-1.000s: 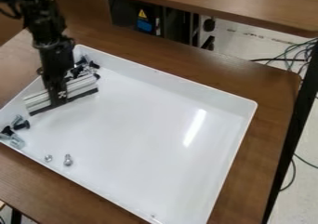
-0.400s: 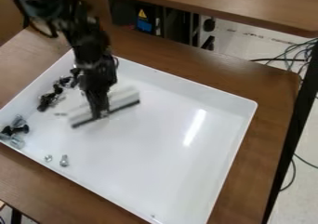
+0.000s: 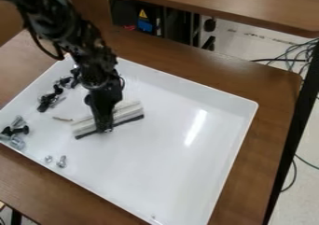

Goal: Sweep into pile

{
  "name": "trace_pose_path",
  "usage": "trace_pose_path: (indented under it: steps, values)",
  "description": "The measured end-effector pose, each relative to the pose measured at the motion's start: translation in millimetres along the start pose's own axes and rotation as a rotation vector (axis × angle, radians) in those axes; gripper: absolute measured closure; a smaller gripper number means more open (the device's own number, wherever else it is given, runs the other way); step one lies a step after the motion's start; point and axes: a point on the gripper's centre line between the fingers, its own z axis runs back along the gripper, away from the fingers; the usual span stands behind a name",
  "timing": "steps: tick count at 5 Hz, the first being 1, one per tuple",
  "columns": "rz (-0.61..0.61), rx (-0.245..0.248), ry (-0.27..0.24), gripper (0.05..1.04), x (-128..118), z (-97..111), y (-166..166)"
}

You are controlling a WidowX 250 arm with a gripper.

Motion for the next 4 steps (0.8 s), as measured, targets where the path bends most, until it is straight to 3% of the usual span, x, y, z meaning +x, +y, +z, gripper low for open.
trace_pose_path:
  steps: [1, 2, 3, 4]
  values:
    - [-0.003, -0.012, -0.005, 0.377, -2.3, 0.2, -5.4]
    - [0.040, -0.020, 0.030, 0.088, -6.8, 24.5, -6.8]
    - [0.077, -0.042, 0.051, 0.071, -0.1, 44.6, 1.6]
    - [0.211, -0.075, 0.069, 0.081, -4.2, 59.9, 17.6]
